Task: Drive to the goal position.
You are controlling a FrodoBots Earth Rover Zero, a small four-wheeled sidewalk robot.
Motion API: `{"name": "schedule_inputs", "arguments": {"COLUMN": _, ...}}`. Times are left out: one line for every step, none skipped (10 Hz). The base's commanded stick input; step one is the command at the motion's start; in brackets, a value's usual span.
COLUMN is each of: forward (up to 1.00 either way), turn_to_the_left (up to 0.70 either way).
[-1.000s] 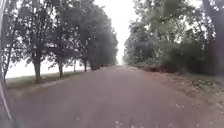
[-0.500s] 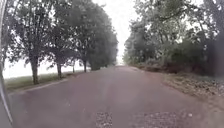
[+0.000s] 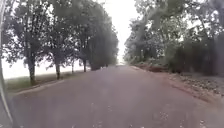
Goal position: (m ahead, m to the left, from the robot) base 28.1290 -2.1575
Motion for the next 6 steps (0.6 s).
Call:
{"name": "schedule_inputs", "arguments": {"forward": 0.7, "turn_to_the_left": 0.0}}
{"name": "schedule_inputs", "arguments": {"forward": 0.7, "turn_to_the_left": 0.0}}
{"name": "schedule_inputs", "arguments": {"forward": 0.7, "turn_to_the_left": 0.0}}
{"name": "schedule_inputs", "arguments": {"forward": 0.7, "turn_to_the_left": 0.0}}
{"name": "schedule_inputs", "arguments": {"forward": 0.7, "turn_to_the_left": 0.0}}
{"name": "schedule_inputs", "arguments": {"forward": 0.7, "turn_to_the_left": 0.0}}
